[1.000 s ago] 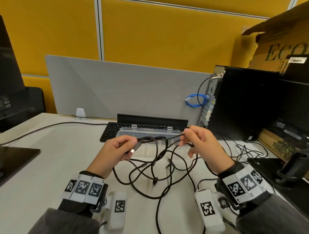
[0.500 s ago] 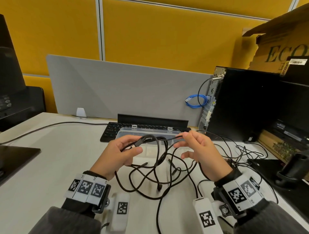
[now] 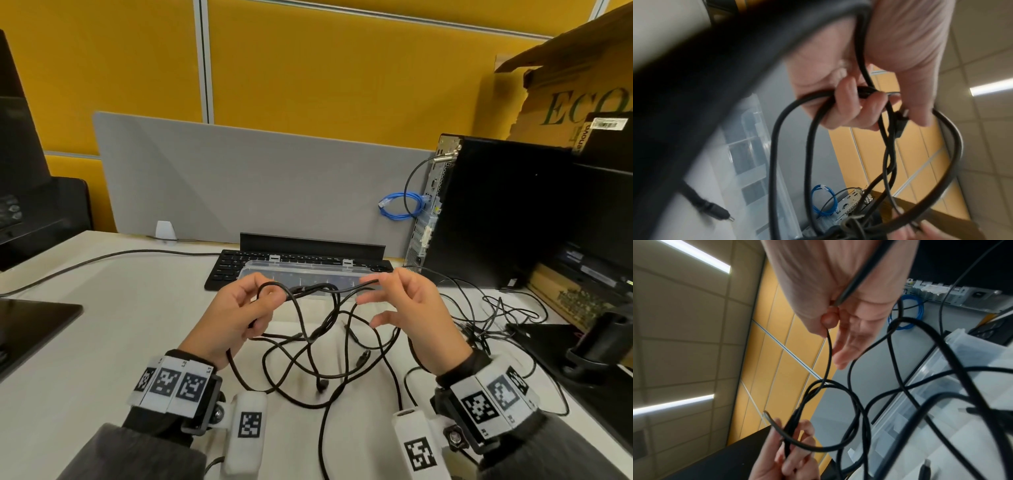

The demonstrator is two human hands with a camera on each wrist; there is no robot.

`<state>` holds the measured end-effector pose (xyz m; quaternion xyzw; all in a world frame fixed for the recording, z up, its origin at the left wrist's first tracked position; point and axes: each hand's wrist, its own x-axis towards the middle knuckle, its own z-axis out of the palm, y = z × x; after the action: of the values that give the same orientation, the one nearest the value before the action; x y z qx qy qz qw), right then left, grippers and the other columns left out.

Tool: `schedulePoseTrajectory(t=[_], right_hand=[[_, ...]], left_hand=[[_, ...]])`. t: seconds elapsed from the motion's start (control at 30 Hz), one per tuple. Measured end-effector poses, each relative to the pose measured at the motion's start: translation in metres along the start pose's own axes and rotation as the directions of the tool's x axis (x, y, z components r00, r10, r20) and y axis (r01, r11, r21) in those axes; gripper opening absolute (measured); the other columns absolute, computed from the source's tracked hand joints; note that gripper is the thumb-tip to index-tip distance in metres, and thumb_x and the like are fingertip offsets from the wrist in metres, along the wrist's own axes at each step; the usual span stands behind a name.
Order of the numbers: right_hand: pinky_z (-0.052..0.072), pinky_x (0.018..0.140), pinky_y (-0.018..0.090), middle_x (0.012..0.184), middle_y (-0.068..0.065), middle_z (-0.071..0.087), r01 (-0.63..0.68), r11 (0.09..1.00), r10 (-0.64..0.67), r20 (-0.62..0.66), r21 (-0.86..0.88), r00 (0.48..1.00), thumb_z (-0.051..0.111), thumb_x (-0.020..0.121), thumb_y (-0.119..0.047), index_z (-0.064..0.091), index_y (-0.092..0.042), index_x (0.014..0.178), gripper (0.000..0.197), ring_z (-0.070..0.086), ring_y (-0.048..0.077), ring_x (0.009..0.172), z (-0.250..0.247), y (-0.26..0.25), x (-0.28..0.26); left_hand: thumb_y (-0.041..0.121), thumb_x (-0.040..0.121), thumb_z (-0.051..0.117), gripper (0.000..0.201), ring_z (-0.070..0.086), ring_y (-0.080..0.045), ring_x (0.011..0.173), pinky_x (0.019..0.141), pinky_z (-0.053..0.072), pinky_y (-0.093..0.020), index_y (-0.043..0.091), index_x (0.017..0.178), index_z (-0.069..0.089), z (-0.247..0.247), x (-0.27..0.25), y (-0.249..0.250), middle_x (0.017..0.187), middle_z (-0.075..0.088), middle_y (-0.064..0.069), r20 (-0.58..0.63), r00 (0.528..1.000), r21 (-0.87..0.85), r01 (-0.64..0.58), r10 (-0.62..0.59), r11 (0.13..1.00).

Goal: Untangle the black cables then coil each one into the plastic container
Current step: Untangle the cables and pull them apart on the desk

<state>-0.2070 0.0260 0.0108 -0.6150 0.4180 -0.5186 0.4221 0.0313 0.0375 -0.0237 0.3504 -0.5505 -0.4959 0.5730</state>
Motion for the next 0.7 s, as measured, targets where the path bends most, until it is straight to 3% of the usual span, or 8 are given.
schedulePoseTrajectory(t=[0.07,0.13,0.23,0.4,0.47,0.57,0.63,0.7], right_hand=[[0.055,0.052,0.027,0.093,0.005,0.071,0.047,0.993,-0.046,-0.009,0.109,0.999,0.041,0.097,-0.014,0.051,0.011,0.092,0.027,0.069,0.021,0.079,-0.001,-0.004,-0.002],[0.055,0.053,0.027,0.088,0.004,0.071,0.099,0.98,-0.095,-0.03,0.171,0.995,0.04,0.097,-0.014,0.051,0.002,0.084,0.024,0.069,0.021,0.076,0.001,-0.008,-0.005],[0.053,0.048,0.026,0.078,0.001,0.067,0.168,0.969,-0.149,-0.112,0.179,0.982,0.038,0.098,-0.018,0.048,-0.006,0.082,0.023,0.065,0.018,0.062,0.001,-0.011,-0.005],[0.037,0.039,0.017,0.064,-0.003,0.059,0.207,0.978,-0.205,-0.303,-0.025,0.931,0.04,0.098,-0.028,0.043,-0.018,0.072,0.028,0.047,0.006,0.043,-0.038,-0.017,0.005],[0.036,0.04,0.014,0.065,0.002,0.058,0.272,0.939,-0.328,-0.317,-0.211,0.89,0.044,0.097,-0.025,0.041,-0.019,0.069,0.029,0.045,0.002,0.041,-0.058,-0.021,0.006],[0.043,0.055,0.016,0.065,0.007,0.06,0.297,0.761,-0.497,-0.225,-0.576,0.838,0.051,0.093,-0.021,0.04,-0.018,0.067,0.029,0.057,0.002,0.055,-0.086,-0.021,0.007],[0.045,0.062,0.011,0.066,0.003,0.061,0.258,0.67,-0.457,-0.113,-0.696,0.882,0.056,0.09,-0.02,0.045,-0.014,0.07,0.024,0.06,0.003,0.063,-0.099,-0.017,0.006],[0.045,0.064,0.017,0.07,0.0,0.061,0.204,0.602,-0.286,0.031,-0.772,0.958,0.056,0.089,-0.026,0.05,-0.016,0.075,0.019,0.059,0.005,0.066,-0.106,-0.009,0.004]], left_hand=[[0.024,0.072,0.075,0.024,0.031,-0.01,0.041,0.042,0.027,-0.021,0.013,0.071,0.053,0.002,0.001,0.0,0.05,0.043,0.004,-0.09,0.996,0.082,-0.016,0.023,0.997],[0.016,0.082,0.064,0.022,0.034,-0.01,0.038,0.041,0.03,-0.019,0.007,0.074,0.045,0.005,0.003,-0.001,0.05,0.052,0.004,-0.177,0.982,0.157,-0.04,0.068,0.987],[0.016,0.087,0.061,0.03,0.036,-0.009,0.037,0.037,0.031,-0.016,0.011,0.065,0.041,0.002,0.005,-0.004,0.049,0.055,0.001,-0.315,0.943,0.247,-0.027,0.106,0.969],[0.024,0.088,0.061,0.04,0.03,-0.006,0.039,0.04,0.027,-0.016,0.015,0.061,0.033,-0.013,0.007,-0.004,0.058,0.032,-0.006,-0.482,0.869,0.218,-0.002,0.109,0.976],[0.03,0.087,0.061,0.038,0.027,-0.012,0.047,0.045,0.028,-0.022,0.011,0.064,0.038,-0.014,0.007,-0.003,0.057,0.03,-0.004,-0.504,0.856,0.226,-0.001,0.118,0.974],[0.032,0.084,0.065,0.041,0.028,-0.016,0.053,0.051,0.03,-0.025,0.013,0.06,0.038,-0.016,0.007,-0.003,0.06,0.03,-0.007,-0.528,0.838,0.217,-0.021,0.136,0.976],[0.031,0.081,0.067,0.041,0.03,-0.017,0.056,0.055,0.031,-0.027,0.017,0.056,0.038,-0.016,0.007,-0.002,0.062,0.032,-0.008,-0.519,0.845,0.18,-0.042,0.131,0.983],[0.028,0.08,0.069,0.04,0.03,-0.016,0.057,0.057,0.032,-0.027,0.02,0.054,0.04,-0.014,0.007,-0.001,0.061,0.031,-0.007,-0.502,0.855,0.154,-0.057,0.128,0.986]])
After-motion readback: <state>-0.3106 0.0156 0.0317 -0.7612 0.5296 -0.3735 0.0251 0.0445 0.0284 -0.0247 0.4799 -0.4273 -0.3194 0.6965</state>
